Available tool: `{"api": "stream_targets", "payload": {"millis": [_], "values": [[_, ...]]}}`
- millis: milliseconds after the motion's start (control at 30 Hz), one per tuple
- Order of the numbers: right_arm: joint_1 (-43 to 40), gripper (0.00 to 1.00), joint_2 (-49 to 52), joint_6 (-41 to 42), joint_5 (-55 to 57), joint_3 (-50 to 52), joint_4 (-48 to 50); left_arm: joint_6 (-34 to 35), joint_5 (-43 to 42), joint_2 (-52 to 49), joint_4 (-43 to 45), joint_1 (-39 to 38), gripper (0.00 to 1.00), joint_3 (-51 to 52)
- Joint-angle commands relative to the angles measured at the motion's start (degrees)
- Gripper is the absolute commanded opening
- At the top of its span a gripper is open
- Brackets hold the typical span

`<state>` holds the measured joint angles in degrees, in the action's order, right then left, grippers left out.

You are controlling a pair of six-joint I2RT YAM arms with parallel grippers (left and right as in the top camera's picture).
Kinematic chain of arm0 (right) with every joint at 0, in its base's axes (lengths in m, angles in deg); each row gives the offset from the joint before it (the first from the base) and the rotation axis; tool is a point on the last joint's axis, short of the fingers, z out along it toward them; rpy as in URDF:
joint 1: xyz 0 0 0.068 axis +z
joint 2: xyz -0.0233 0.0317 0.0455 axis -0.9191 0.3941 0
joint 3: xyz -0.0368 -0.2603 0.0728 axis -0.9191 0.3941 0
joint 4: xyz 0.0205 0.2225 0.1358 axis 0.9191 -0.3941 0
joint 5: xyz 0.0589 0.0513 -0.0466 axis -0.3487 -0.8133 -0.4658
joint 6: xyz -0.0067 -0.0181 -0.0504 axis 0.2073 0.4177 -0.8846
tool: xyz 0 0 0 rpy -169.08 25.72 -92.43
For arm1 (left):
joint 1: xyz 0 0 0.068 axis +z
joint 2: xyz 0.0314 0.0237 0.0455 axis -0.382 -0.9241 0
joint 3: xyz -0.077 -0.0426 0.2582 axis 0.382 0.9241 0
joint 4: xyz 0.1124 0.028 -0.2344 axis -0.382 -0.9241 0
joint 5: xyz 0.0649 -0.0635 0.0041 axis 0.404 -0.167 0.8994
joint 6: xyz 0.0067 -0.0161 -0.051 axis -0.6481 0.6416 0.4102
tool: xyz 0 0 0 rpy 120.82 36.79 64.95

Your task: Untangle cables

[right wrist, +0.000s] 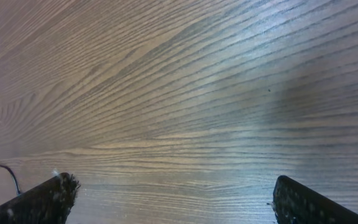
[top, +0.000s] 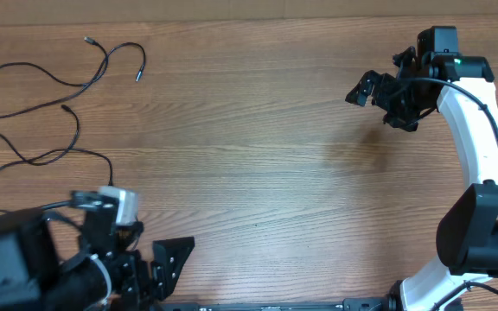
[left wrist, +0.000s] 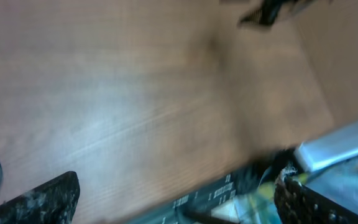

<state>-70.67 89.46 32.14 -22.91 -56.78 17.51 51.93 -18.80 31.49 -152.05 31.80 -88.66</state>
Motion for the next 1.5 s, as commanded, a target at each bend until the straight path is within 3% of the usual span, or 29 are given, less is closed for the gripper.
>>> {"api": "stream_targets", "payload": {"millis": [0, 133, 333, 500, 767, 933, 1133, 1467], "values": [[-0.04, 1.00, -1.53, 0.15, 0.42, -1.09, 0.20, -11.06, -1.46, 5.35, 4.46, -0.37, 0.99, 10.23], [-0.04, 1.00, -1.53, 0.15, 0.42, -1.09, 0.20, -13.62, -1.09, 17.18, 21.09, -0.37, 1.00, 24.35], [-0.04, 1.00, -1.53, 0.15, 0.44, -1.09, 0.20, -13.66, 0.70, 29.75, 24.37, -0.37, 0.99, 31.32], [-0.04, 1.00, -1.53, 0.15, 0.42, -1.09, 0.20, -14.67, 4.04, 31.17, 25.86, -0.39, 1.00, 34.21], [-0.04, 1.00, -1.53, 0.15, 0.44, -1.09, 0.20, -15.19, 3.13, 40.15, 50.40, -2.99, 1.00, 51.78], [-0.04, 1.00, -1.53, 0.15, 0.42, -1.09, 0.22, -7.82, 4.74, 43.25, 64.94, -4.13, 1.00, 60.50], [-0.04, 1.00, -1.53, 0.15, 0.44, -1.09, 0.20, 6.93, 17.79, 44.63, 77.68, -5.97, 1.00, 67.67], [-0.04, 1.00, -1.53, 0.15, 0.42, -1.09, 0.20, 8.26, 32.79, 46.31, 84.46, -9.92, 1.00, 71.93]]}}
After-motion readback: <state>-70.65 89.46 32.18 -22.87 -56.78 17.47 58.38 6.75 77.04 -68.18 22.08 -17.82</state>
